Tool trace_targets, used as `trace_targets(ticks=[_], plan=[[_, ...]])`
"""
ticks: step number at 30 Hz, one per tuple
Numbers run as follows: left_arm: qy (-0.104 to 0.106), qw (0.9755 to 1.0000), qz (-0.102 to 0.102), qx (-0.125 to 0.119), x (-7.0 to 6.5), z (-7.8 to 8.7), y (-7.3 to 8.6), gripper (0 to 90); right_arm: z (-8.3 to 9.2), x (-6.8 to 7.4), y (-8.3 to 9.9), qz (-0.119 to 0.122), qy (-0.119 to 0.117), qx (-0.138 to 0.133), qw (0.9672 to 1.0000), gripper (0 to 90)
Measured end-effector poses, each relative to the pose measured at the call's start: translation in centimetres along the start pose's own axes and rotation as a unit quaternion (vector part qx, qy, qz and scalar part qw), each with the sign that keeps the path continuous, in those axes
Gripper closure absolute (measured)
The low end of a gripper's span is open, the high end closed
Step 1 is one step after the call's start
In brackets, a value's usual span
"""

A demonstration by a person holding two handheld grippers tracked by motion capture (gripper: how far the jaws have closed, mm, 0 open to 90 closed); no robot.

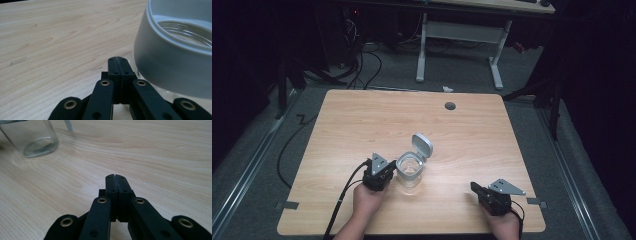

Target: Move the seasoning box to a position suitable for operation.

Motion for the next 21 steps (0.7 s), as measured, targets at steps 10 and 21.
trace_targets(ticks=[10,21], plan=[[0.009,1.0000,0.003,0.001,-0.8,1.6,0.6,90.0,-0.2,0.0,0.0,-0.002,0.004,0.006,1.0000,89.7],[0.019,0.9998,0.000,0.009,-2.0,2.9,1.6,90.0,-0.1,-0.1,0.0,-0.008,0.011,0.006,0.9999,89.8]])
Point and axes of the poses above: each handheld gripper's, and its own axes: z roughly backward along the jaws, y roughly out of its underside, x roughly to its left, the point moved 1 cm from there along -z, roughly forward along the jaws, and after that the axes turned 7 degrees about z, right-handed, at the moved point
